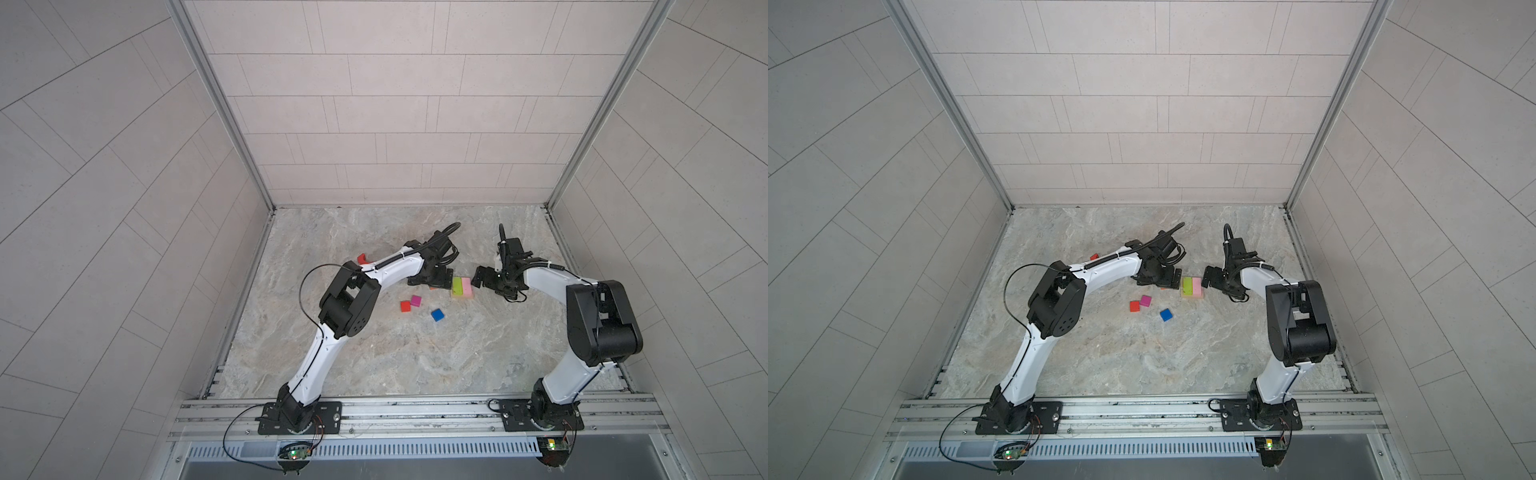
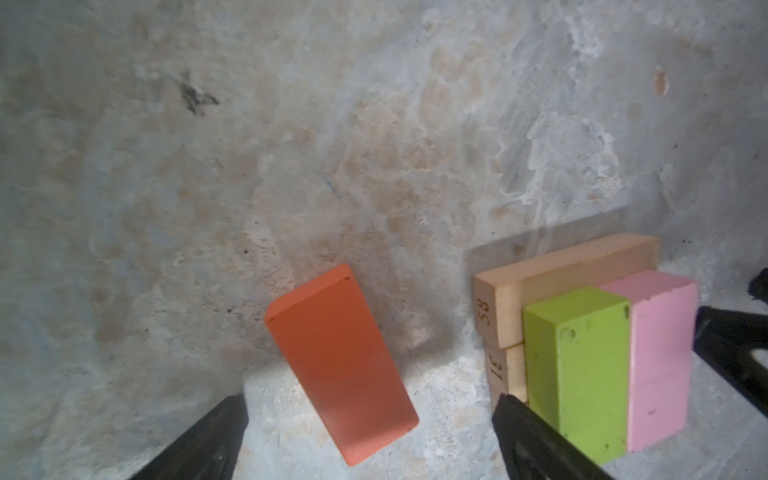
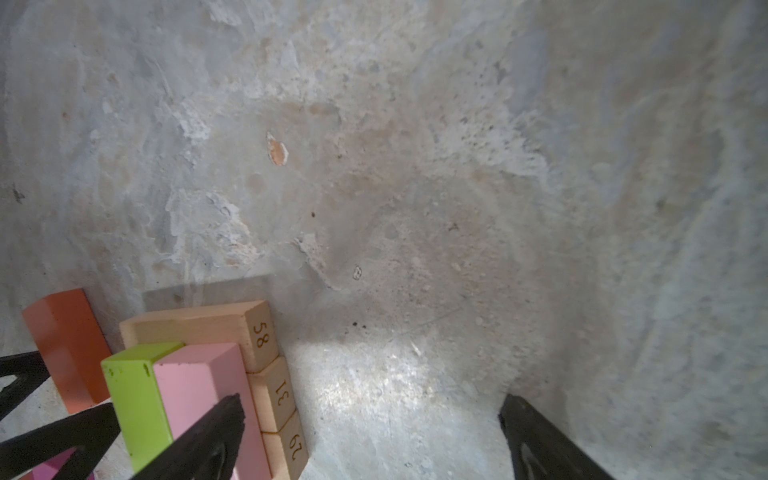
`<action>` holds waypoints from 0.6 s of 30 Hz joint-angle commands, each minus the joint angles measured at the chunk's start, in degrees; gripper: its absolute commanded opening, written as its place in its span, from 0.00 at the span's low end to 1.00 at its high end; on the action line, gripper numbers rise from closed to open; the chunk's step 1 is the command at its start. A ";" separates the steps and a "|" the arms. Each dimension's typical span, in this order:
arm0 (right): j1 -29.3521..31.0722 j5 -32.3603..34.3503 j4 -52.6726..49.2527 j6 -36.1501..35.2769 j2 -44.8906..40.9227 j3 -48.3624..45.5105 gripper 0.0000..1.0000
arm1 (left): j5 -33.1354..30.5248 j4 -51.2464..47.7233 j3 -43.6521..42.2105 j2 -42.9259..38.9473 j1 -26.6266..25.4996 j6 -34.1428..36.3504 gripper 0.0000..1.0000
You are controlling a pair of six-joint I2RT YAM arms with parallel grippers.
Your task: Build the wood block tower
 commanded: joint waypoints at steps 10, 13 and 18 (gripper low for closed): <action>0.54 -0.71 -1.51 -0.28 0.92 1.12 0.97 | 0.74 -1.81 0.88 2.22 -0.99 0.32 1.00; 0.53 -0.60 -1.51 -0.32 1.03 1.12 0.97 | 0.60 -1.93 0.95 2.14 -0.99 0.31 1.00; 0.52 0.17 -1.96 -0.20 0.88 1.19 0.97 | 0.34 -2.19 0.83 2.13 -0.94 0.38 1.00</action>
